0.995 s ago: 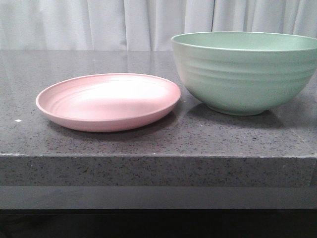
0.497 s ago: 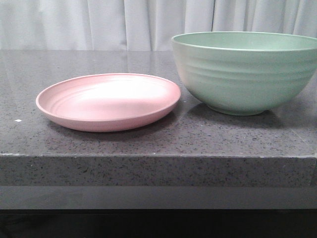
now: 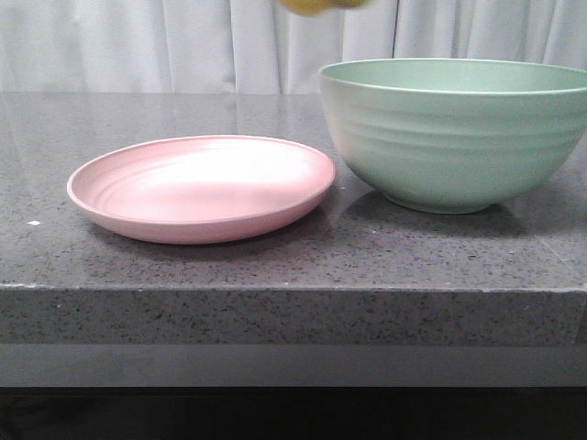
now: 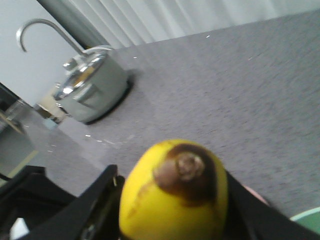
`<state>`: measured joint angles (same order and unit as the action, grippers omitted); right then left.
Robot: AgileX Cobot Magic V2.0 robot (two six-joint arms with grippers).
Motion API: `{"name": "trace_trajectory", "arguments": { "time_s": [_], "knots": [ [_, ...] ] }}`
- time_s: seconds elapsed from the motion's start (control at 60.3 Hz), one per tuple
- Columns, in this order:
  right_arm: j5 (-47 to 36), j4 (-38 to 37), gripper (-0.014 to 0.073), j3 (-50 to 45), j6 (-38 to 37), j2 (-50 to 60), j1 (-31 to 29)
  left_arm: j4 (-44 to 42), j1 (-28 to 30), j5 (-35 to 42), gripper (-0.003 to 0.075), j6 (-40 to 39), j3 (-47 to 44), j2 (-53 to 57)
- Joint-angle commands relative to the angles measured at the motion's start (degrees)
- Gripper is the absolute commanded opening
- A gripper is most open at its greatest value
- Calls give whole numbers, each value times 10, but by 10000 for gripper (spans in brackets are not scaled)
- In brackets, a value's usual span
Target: Transfer banana from pink plate to green bowl
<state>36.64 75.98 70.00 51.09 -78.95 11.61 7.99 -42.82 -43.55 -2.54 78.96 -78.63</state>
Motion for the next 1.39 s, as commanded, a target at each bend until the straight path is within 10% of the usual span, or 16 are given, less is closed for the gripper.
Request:
{"name": "trace_trajectory", "arguments": {
  "time_s": [0.0, 0.298, 1.011, 1.161, 1.376],
  "knots": [
    [-24, -74, 206, 46, 10, 16, -26, 2, -5, 32, 555, 0, 19, 18],
    [-86, -216, 212, 56, 10, -36, -41, 2, -5, 32, 556, 0, 19, 18],
    [-34, -222, 522, 55, 10, -100, -41, 2, -5, 31, 555, 0, 19, 18],
    [-34, -223, 355, 55, -49, -60, -47, -12, -3, 38, 521, 0, 19, 18],
    [-14, -347, 0, 68, -230, -1, -56, -62, 52, 71, 207, -19, 19, 18]
  ]
}}
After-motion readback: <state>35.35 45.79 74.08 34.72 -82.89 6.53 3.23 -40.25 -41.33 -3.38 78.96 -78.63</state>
